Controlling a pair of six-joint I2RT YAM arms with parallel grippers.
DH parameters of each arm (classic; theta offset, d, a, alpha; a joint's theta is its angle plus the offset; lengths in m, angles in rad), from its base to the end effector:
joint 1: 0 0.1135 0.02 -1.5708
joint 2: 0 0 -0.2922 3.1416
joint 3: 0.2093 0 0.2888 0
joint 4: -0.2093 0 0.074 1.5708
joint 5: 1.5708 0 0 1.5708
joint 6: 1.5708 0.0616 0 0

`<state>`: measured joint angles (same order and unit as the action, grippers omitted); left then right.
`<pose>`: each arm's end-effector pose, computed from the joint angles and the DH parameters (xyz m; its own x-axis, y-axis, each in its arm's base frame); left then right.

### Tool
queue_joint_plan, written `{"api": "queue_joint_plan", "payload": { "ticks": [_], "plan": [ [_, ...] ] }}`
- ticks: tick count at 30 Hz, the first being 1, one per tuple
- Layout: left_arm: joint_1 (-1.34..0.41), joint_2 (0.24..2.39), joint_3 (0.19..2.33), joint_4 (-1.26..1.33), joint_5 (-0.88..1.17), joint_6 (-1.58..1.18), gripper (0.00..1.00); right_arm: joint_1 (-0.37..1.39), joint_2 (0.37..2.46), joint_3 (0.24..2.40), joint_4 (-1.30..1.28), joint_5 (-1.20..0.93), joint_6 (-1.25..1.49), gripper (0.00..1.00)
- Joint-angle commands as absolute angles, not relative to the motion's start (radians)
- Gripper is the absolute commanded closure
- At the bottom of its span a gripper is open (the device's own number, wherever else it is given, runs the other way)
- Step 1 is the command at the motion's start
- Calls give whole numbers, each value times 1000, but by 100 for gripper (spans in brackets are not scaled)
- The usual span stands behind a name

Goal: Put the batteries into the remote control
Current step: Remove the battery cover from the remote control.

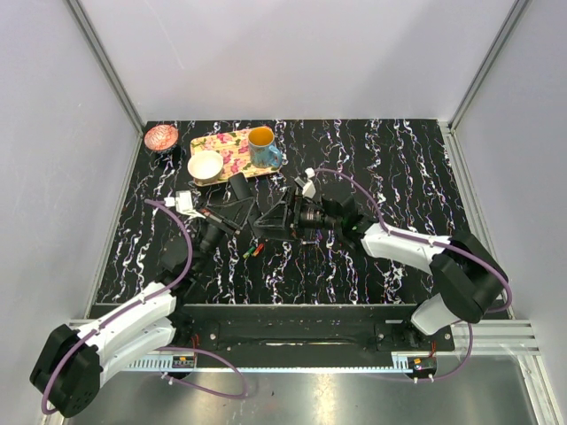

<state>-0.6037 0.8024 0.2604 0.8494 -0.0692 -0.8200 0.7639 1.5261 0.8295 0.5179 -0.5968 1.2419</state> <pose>0.1827 -0.1208 0.2703 -0.2045 -0.7450 -0.6350 0.5315 0.4602 -0.7111 0.2541 0.2914 0.2480 -0.9609 0.1635 -0.2233 -0.1923 0.1857 0.9636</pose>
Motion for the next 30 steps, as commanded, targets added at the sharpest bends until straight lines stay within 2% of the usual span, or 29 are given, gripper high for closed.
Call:
{"api": "queue_joint_plan", "payload": {
  "ticks": [1, 3, 6, 10, 14, 20, 30],
  "plan": [
    [-603, 792, 288, 804, -121, -882, 100, 742, 1456, 917, 380, -617, 1172, 16],
    [-601, 792, 278, 787, -146, -913, 100, 741, 1421, 963, 290, -595, 1094, 13],
    [-601, 795, 296, 726, -169, -937, 100, 742, 1373, 1064, 16, -533, 921, 10],
    [-600, 811, 331, 664, -169, -953, 100, 756, 1341, 1212, -440, -396, 679, 10],
    [-598, 847, 354, 647, -150, -974, 100, 845, 1393, 1389, -734, -178, 465, 12],
    [-581, 919, 360, 712, -107, -1049, 100, 897, 1427, 1436, -821, -83, 410, 14],
    [-578, 973, 385, 752, -49, -1103, 100, 971, 1499, 1476, -744, -12, 426, 17]
  ]
}}
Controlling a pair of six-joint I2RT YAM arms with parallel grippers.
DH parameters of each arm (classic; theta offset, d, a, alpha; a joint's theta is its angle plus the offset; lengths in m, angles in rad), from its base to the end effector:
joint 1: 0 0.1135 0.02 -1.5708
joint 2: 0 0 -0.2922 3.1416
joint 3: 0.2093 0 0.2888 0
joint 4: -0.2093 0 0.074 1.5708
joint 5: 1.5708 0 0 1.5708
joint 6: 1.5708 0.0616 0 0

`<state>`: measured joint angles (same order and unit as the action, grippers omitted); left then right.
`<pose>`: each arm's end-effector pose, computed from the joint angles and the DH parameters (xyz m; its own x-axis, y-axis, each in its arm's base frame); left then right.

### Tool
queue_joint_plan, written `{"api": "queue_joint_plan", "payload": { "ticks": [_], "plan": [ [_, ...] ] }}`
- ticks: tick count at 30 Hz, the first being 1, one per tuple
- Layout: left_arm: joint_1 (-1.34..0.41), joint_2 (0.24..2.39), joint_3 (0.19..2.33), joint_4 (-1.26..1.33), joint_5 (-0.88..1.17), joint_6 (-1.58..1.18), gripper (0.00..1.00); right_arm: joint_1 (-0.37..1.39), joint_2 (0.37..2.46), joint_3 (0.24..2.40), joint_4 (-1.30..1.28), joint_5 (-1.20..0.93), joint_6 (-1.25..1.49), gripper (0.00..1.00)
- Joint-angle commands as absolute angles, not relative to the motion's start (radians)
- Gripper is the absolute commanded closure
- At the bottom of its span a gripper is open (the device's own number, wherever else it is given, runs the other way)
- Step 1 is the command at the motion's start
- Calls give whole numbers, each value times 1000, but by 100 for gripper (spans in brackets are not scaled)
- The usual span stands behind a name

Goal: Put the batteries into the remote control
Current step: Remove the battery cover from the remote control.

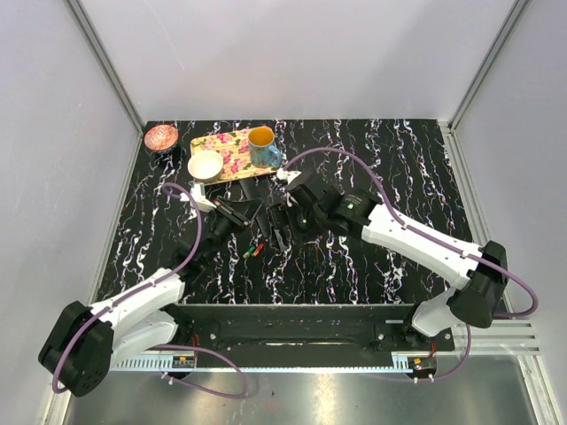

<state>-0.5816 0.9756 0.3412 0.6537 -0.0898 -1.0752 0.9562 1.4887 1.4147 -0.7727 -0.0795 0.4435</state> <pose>0.2158 -0.1352 0.2390 -0.4077 -0.7805 -0.4740 0.2388 0.4099 -0.8803 0.2105 0.3067 0.3422 -0.7527 -0.3246 -0.5728 -0.5777 0.7430 0.3380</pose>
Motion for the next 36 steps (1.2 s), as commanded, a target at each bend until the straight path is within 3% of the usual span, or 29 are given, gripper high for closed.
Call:
{"api": "queue_joint_plan", "payload": {
  "ticks": [1, 14, 22, 36],
  "plan": [
    [-578, 971, 384, 750, -48, -1103, 100, 973, 1500, 1477, -735, -11, 426, 17],
    [-578, 969, 359, 784, -17, -1112, 100, 977, 1585, 1549, -710, -32, 413, 14],
    [-578, 966, 359, 784, -20, -1109, 100, 977, 1598, 1542, -704, -41, 408, 28],
    [-578, 971, 354, 793, -14, -1115, 100, 977, 1606, 1534, -695, -57, 402, 40]
  ]
}}
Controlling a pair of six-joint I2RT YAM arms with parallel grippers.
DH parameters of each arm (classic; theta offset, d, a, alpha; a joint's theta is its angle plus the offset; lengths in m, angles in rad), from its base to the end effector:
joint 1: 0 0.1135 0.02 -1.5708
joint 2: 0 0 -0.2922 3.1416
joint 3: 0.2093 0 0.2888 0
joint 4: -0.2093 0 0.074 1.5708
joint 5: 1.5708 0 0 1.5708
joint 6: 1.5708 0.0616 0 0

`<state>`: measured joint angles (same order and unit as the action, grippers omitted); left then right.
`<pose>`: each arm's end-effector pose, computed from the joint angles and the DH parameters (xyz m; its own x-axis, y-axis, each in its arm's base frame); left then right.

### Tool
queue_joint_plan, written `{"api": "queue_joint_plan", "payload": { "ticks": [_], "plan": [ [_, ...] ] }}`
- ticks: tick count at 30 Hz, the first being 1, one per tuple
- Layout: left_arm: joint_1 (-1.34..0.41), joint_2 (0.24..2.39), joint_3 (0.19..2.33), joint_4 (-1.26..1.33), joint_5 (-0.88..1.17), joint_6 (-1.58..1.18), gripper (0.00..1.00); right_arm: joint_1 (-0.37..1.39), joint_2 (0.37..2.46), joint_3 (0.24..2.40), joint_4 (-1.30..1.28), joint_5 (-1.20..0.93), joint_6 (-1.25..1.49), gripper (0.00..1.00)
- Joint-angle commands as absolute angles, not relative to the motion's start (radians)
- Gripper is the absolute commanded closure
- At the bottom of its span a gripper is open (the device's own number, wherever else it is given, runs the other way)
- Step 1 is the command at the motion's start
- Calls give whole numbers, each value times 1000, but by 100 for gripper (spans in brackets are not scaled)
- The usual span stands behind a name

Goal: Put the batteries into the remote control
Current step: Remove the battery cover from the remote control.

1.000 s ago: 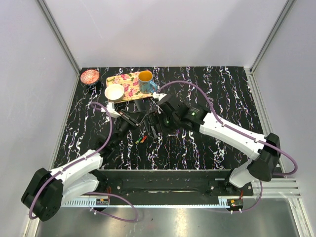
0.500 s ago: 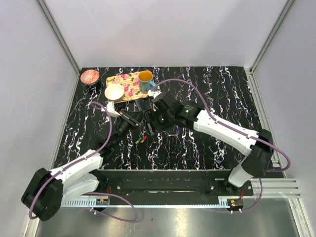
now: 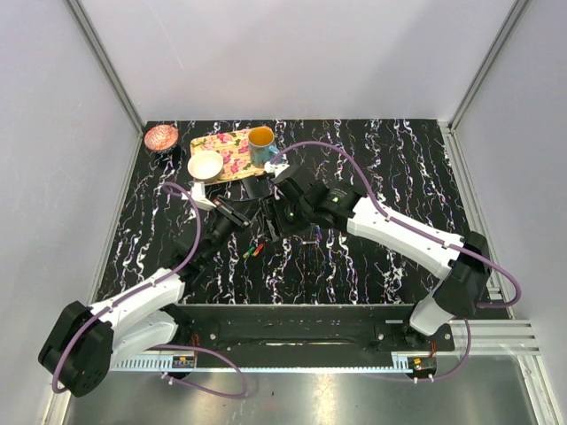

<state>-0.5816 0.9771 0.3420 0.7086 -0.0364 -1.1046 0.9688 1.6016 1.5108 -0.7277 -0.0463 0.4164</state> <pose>0.2141 -0.1381 0.2464 -0.4357 -0.7819 -0.4459 0.2880 0.3483 -0.8921 0.2289 0.3382 0.3407 -0.7184 -0.3321 -0.6113 -0.6021 0.7369 0.3073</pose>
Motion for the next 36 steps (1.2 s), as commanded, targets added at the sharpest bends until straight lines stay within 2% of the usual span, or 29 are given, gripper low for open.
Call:
{"api": "queue_joint_plan", "payload": {
  "ticks": [1, 7, 16, 20, 36],
  "plan": [
    [-578, 969, 356, 790, -14, -1115, 100, 977, 1606, 1532, -693, -58, 403, 41],
    [-578, 966, 357, 785, -12, -1114, 100, 977, 1608, 1532, -690, -66, 403, 49],
    [-578, 974, 359, 781, -9, -1108, 100, 977, 1600, 1531, -692, -71, 399, 55],
    [-580, 976, 357, 781, -9, -1106, 100, 979, 1598, 1537, -704, -71, 394, 64],
    [-566, 962, 354, 750, -77, -1045, 100, 977, 1433, 1477, -773, -14, 417, 67]
  ]
}}
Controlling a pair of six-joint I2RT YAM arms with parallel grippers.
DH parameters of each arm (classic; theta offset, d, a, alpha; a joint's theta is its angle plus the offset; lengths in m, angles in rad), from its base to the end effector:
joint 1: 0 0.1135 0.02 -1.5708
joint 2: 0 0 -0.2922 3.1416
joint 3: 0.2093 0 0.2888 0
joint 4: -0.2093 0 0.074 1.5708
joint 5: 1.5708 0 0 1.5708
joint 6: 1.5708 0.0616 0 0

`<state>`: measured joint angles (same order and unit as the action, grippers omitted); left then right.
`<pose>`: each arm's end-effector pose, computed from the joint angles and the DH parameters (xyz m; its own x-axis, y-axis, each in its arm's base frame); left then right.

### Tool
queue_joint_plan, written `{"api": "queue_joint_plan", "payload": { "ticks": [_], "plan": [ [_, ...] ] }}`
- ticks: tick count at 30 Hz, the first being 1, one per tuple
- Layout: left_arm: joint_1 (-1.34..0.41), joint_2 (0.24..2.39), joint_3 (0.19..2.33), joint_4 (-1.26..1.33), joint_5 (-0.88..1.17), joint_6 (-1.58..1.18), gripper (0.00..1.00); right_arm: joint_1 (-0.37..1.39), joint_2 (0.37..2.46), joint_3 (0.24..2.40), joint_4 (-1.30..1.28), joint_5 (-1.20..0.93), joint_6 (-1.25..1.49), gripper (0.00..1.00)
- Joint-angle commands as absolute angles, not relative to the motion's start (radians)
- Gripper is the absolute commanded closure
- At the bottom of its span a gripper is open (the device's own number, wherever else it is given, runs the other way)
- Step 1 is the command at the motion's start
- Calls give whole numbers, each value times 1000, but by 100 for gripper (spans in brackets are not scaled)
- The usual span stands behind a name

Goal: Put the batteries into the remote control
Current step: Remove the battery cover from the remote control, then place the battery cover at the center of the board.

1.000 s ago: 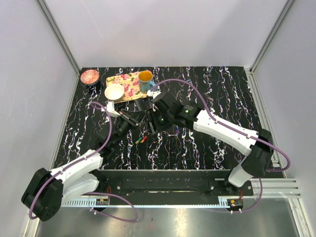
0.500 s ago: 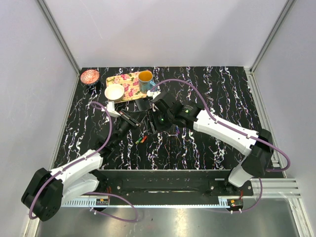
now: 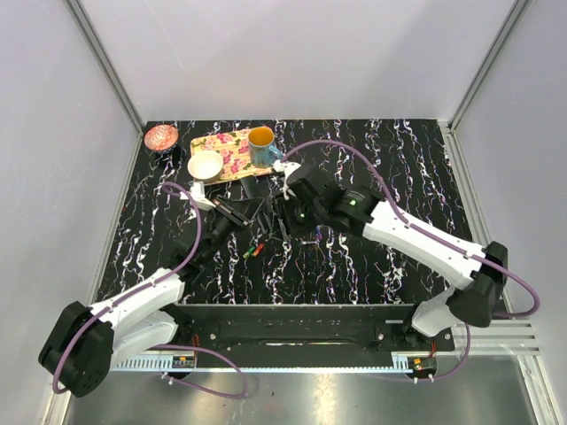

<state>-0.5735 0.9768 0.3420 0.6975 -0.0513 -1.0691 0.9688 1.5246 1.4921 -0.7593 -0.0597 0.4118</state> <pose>0.2157 -0.1356 0.2449 -0.4121 -0.7762 -0.4772 0.2861 0.3870 -0.8766 0.2156 0.3202 0.3598 -0.7081 -0.3250 -0.6268 -0.6144 0.7211 0.3201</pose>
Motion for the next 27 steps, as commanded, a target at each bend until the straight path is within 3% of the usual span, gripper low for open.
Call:
{"api": "queue_joint_plan", "payload": {
  "ticks": [1, 7, 11, 16, 27],
  "plan": [
    [-563, 963, 353, 747, -80, -1039, 100, 976, 1425, 1461, -775, -6, 414, 67],
    [-532, 862, 324, 661, -104, -1023, 100, 917, 1365, 1303, -772, 104, 428, 67],
    [-514, 749, 288, 592, -98, -1028, 100, 751, 1361, 1186, -720, 91, 426, 68],
    [-508, 641, 245, 543, -54, -1064, 100, 631, 1471, 1123, -678, 75, 410, 69],
    [-508, 569, 210, 503, -6, -1081, 100, 537, 1680, 1078, -581, 25, 396, 69]
  ]
}}
